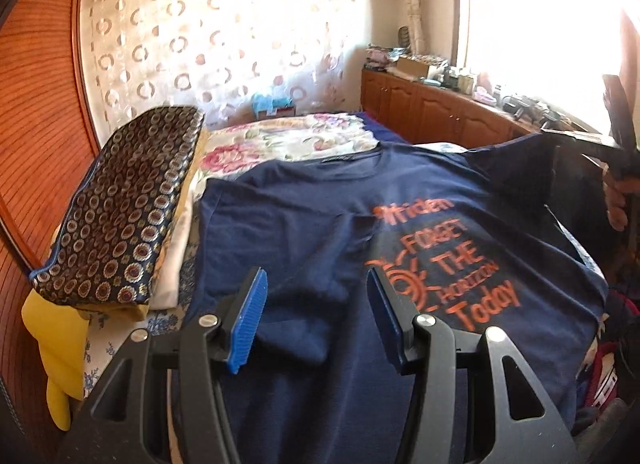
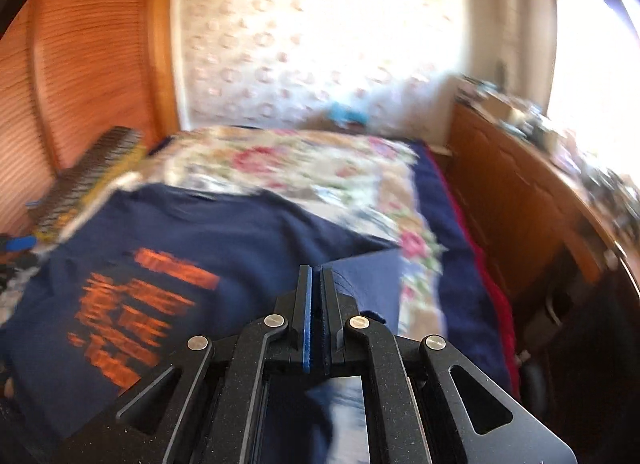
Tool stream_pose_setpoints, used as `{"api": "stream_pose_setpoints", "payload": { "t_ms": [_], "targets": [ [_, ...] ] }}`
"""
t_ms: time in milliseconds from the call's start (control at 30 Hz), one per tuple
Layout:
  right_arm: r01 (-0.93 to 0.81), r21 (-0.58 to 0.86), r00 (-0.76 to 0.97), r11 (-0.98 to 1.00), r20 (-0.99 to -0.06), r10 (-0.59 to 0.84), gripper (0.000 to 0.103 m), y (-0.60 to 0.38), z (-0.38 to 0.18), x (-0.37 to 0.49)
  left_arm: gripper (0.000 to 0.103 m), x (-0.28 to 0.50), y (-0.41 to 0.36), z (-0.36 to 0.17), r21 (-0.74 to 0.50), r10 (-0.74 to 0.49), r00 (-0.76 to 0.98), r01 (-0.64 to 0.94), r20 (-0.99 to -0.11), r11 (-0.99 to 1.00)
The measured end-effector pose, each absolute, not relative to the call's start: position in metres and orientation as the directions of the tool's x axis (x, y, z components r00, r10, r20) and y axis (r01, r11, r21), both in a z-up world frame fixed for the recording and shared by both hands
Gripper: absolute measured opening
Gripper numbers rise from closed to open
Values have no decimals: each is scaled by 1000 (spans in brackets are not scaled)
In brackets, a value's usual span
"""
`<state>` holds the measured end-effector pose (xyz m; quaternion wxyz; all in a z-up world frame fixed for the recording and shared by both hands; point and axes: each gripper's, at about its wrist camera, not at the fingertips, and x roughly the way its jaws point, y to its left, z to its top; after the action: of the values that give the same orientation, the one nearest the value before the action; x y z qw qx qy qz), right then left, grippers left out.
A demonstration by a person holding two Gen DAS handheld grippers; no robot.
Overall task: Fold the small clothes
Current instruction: 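Grasp the other sleeve with the right gripper and fold it over the body, then regrasp the folded sleeve with the right gripper and flatten it, then release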
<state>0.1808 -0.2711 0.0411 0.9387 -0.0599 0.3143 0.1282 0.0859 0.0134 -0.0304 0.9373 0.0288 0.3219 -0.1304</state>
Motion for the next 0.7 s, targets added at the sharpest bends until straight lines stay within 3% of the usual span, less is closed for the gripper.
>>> {"api": "stream_pose_setpoints", "payload": {
  "t_ms": [100, 167, 200, 700],
  "targets": [
    [-357, -23, 765, 934, -581, 278, 10, -243, 47, 178, 52, 80, 7, -26, -62, -277, 762, 299, -586, 952],
    [-362, -24, 767, 932, -575, 284, 52, -234, 46, 178, 52, 77, 4, -27, -82, -298, 755, 310, -584, 947],
    [-358, -19, 770, 933, -571, 284, 56, -234, 43, 178, 52, 75, 2, -27, -88, -302, 754, 311, -583, 946],
    [-192, 77, 605, 978, -776, 179, 56, -284, -57, 211, 52, 64, -22, -40, -90, -314, 744, 325, -590, 941]
  ]
}}
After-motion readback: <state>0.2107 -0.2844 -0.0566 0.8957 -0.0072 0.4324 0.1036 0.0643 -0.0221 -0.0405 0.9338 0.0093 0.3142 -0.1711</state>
